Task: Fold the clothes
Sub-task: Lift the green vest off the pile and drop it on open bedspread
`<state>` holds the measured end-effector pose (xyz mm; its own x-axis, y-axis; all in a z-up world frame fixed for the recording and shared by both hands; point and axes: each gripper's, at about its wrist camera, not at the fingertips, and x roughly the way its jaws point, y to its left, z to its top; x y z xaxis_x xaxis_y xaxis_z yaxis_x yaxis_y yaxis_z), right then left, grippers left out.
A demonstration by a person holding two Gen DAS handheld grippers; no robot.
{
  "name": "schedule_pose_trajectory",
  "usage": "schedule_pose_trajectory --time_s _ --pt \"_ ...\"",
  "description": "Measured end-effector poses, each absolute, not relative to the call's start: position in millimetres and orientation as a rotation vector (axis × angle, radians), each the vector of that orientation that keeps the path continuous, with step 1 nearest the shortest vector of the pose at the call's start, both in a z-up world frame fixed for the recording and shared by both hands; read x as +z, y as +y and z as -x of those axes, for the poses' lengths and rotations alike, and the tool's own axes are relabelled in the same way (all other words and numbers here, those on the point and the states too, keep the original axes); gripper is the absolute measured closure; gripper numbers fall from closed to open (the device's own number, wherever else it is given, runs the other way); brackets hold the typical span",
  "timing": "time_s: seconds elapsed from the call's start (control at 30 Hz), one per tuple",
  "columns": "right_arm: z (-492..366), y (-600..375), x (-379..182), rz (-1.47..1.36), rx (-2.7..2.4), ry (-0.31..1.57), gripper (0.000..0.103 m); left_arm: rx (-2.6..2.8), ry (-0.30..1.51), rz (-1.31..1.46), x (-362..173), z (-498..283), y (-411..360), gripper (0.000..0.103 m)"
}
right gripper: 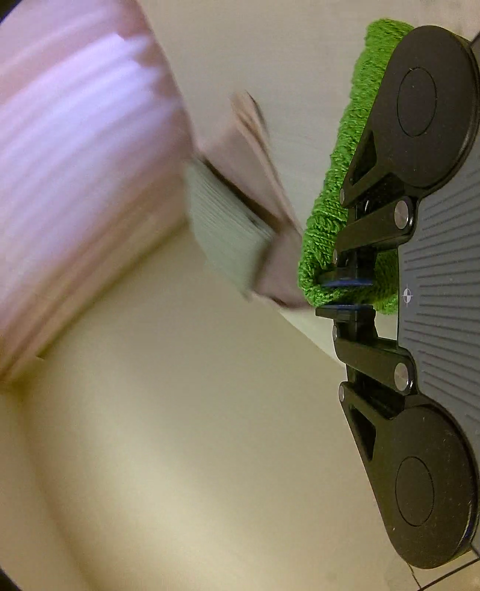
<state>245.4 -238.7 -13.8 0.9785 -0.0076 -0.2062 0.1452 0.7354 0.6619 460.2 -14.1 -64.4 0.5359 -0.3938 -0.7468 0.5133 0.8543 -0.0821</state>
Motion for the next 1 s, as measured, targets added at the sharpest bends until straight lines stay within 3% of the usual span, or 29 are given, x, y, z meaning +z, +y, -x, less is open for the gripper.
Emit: schedule_pose_trajectory --time_s 0.17,0.27,0.3,0.33,0.4,0.77,0.9,1.0 --pt "-133.6 -262.5 15.8 -0.683 -0.275 0.123 0.096 -0.719 0.842 -0.219 -55.5 -387.5 -62.3 0.044" --pt "-75.3 -272.3 29.4 -0.629 -0.395 0.171 0.092 -0.835 0.839 -0.263 -52.0 -338.2 -93.9 0.044" --pt "-56.4 -278.5 31.2 -0.621 -0.443 0.213 0.078 -0.868 0.840 -0.279 -52.7 -321.1 -104.5 0.044" --pt "-40.1 -282.4 30.0 -0.602 -0.482 0.244 0.050 -0.903 0.844 -0.295 -52.5 -302.7 -114.7 0.044" --pt "-4.8 -288.0 25.0 -0.558 -0.583 0.282 0.028 -0.960 0.852 -0.329 -53.9 -266.5 -134.3 0.044" --pt "151.6 -303.4 -83.4 -0.511 -0.718 0.873 0.028 -1.023 0.912 -0.543 -92.0 -94.3 -192.4 0.042" --pt "191.1 -309.5 -122.2 -0.522 -0.669 0.976 0.028 -0.988 0.947 -0.574 -110.4 -50.3 -196.3 0.042" --pt "203.3 -315.1 -121.7 -0.500 -0.631 1.007 0.028 -0.955 0.974 -0.589 -122.4 -19.7 -199.9 0.042"
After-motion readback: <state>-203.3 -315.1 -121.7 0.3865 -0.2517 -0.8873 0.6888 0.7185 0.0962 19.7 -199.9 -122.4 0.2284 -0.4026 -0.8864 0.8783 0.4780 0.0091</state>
